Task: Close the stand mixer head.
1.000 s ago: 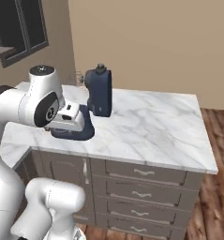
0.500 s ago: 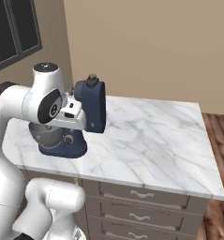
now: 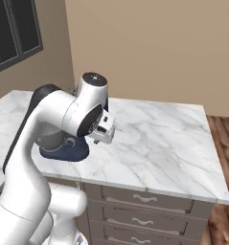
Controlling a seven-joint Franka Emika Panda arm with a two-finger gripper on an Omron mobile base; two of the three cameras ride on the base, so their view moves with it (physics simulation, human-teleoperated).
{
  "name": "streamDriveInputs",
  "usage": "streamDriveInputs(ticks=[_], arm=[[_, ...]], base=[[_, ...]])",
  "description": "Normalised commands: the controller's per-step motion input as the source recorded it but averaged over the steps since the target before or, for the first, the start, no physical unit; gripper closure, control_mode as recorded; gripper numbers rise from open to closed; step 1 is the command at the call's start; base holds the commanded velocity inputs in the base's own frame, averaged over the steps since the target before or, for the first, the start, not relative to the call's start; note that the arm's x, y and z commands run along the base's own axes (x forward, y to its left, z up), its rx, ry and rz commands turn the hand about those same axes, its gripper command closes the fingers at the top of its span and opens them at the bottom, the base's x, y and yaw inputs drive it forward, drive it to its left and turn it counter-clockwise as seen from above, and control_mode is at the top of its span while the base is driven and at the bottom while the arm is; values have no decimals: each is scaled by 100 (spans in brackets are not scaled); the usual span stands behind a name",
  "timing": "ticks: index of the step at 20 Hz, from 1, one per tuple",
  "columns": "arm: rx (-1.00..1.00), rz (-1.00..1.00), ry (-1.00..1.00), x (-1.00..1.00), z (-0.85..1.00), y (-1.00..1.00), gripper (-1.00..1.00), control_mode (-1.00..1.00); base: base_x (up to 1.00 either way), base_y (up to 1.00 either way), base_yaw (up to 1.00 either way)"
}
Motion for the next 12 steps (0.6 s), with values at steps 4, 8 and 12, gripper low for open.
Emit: streamDriveInputs(ticks=[4, 8, 12], arm=[[23, 1, -4, 22, 1, -97, -100, -100], [9, 7, -23, 47, 3, -65, -100, -100], [0, -2, -42, 80, 0, -15, -100, -100]], base=[[0, 0, 0], [0, 0, 0], [0, 0, 0]])
